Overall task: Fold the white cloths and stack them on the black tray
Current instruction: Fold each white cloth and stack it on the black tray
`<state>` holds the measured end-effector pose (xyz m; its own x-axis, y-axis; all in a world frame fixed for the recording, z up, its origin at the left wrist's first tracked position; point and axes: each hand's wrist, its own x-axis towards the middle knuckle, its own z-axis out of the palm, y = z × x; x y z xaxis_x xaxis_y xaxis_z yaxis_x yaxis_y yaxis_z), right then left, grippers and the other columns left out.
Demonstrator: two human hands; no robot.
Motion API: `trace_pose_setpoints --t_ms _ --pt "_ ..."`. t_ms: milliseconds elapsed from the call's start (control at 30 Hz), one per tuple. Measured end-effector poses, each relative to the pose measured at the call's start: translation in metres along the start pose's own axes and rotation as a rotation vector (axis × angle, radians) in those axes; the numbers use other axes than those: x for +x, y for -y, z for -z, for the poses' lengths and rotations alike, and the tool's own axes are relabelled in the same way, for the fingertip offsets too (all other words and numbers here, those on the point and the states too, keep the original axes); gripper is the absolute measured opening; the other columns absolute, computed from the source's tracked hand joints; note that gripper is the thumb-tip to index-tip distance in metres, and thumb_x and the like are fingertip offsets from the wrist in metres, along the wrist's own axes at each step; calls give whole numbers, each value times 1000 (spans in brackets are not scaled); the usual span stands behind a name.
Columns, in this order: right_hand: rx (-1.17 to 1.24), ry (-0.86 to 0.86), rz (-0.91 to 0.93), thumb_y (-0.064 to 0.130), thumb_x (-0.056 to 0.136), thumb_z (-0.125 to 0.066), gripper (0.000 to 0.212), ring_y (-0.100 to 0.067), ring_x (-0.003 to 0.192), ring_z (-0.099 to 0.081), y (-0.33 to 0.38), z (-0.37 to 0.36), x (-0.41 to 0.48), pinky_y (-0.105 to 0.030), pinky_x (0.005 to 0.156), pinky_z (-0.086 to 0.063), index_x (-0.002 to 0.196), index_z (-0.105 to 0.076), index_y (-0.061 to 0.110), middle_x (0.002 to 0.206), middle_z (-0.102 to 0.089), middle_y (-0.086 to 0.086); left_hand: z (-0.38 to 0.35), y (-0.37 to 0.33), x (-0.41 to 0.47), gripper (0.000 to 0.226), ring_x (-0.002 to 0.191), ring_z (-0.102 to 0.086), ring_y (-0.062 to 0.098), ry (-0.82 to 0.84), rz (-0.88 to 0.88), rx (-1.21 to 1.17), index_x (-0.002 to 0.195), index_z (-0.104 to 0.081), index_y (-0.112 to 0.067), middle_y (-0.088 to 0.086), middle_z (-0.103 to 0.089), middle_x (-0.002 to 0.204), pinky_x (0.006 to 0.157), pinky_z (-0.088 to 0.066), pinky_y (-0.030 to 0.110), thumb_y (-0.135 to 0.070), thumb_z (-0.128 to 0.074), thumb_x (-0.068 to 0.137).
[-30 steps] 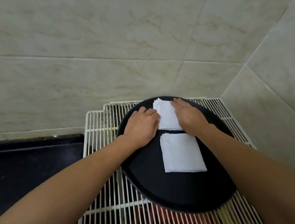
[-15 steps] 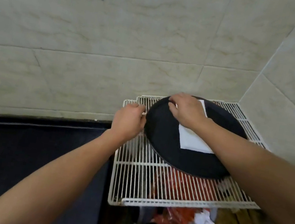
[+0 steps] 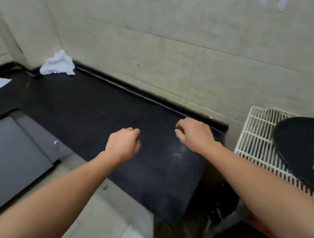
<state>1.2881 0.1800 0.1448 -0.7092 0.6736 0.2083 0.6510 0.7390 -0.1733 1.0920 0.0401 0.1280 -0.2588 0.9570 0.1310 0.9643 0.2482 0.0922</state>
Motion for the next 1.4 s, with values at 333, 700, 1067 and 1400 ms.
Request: trace_pose_setpoints --t_ms 333,700,1067,1400 --pt "30 108 239 36 95 -44 25 -25 97 -59 220 -79 107 -33 73 -43 108 -61 23 110 -61 0 19 237 -88 19 92 -60 28 -5 300 45 101 -57 -15 5 -63 101 74 -51 37 -28 -47 91" --pt "107 182 432 37 95 -45 25 -25 99 -60 449 -147 210 -36 76 -47 110 -60 24 111 -61 -1 58 484 -149 26 101 -59 30 39 573 90 110 -60 -12 8 -64 111 76 -47 37 -25 -47 92" --pt "95 263 505 37 94 -47 26 -27 100 -60 534 -227 368 -37 77 -46 112 -61 23 112 -62 -3 34 630 -86 28 105 -58 30 64 683 48 112 -60 -15 7 -64 112 78 -46 35 -27 -48 91" --pt "81 341 603 36 94 -48 25 -27 101 -59 636 -272 517 -37 77 -47 111 -60 23 112 -61 -2 47 762 -33 21 96 -60 30 39 747 38 101 -60 -17 6 -63 102 74 -48 37 -29 -49 90"
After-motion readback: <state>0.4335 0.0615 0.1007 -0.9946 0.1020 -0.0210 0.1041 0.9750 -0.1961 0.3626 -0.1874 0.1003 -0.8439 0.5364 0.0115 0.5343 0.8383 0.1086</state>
